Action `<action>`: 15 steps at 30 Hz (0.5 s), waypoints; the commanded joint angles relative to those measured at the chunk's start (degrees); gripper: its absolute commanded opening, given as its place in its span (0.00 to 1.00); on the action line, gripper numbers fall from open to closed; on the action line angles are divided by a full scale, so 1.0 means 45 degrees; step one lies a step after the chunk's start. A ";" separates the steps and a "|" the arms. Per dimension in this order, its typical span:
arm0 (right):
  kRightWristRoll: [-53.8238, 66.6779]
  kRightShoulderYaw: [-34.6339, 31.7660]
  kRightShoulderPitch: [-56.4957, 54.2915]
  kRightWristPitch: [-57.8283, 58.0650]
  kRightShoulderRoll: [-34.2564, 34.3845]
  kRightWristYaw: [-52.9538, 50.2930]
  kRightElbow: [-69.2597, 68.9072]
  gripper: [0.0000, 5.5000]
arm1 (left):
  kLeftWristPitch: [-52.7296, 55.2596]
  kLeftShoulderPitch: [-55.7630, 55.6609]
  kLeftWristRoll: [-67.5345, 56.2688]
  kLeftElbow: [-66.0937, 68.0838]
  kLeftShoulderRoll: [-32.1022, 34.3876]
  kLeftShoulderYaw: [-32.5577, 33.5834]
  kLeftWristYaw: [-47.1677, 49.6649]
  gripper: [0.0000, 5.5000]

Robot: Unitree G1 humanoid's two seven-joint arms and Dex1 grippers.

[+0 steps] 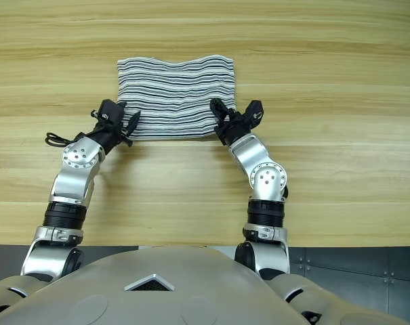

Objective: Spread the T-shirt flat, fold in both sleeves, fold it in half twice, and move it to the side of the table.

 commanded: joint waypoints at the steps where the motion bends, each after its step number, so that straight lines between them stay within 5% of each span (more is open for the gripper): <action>1: 0.0044 0.0159 -0.0276 0.0117 0.1672 -0.0112 0.0290 0.38 | 0.0244 -0.0122 -0.0017 -0.0399 -0.0023 0.0032 0.0077 0.38; 11: -0.0655 -0.0178 -0.0529 -0.0489 0.0965 0.0041 0.1109 0.06 | 0.0689 -0.0494 -0.0605 -0.1211 -0.0311 0.0788 0.0564 0.38; 15: -0.1213 -0.0648 -0.0789 -0.0980 0.0296 0.0335 0.1417 0.04 | 0.0691 -0.0493 -0.0622 -0.1245 -0.0256 0.0783 0.0589 0.38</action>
